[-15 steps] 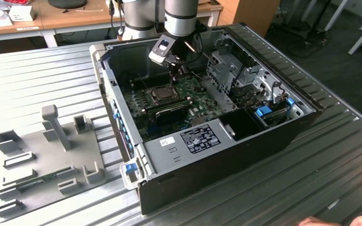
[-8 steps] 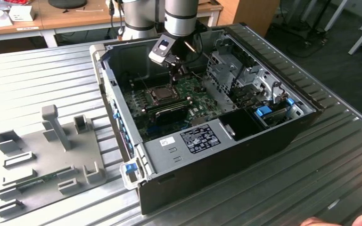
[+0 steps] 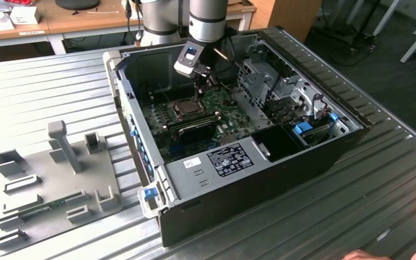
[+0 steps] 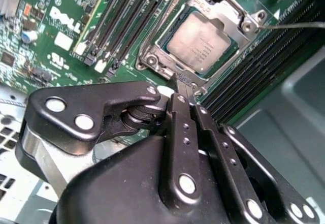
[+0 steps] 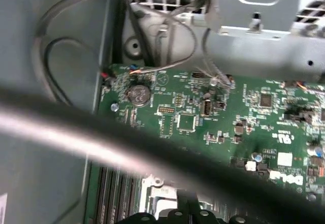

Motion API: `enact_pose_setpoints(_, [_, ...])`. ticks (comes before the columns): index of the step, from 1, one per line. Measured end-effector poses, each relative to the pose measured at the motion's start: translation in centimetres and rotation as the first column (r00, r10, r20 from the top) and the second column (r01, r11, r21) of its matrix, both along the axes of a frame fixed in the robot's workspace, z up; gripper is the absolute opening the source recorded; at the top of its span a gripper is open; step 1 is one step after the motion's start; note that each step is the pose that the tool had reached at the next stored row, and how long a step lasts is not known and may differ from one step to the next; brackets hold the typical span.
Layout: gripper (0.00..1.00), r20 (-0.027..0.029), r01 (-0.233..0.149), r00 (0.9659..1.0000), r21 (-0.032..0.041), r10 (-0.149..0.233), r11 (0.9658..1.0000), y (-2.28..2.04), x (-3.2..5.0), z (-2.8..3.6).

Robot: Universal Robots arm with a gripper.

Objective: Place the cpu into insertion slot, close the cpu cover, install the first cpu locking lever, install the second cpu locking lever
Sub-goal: 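Close the cpu cover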

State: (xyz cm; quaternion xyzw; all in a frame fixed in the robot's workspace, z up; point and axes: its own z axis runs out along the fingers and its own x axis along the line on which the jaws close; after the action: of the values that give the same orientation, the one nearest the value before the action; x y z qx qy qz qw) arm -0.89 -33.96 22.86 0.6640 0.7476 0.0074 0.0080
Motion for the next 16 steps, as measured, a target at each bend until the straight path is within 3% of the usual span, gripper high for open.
enact_pose_setpoints(5, [0.11,0.0,-0.091,0.9959,0.0,0.091,0.9959,0.0,0.0,-0.13])
enact_pose_setpoints(8, [0.11,-0.0001,-0.145,0.9894,-0.0002,0.145,0.9894,0.0,0.0,-0.18])
enact_pose_setpoints(11, [0.11,-0.0002,-0.197,0.9804,-0.0007,0.197,0.9804,0.0,-0.01,-0.21])
enact_pose_setpoints(16, [0.11,-0.0003,-0.202,0.9794,-0.0016,0.202,0.9794,0.0,-0.01,-0.21])
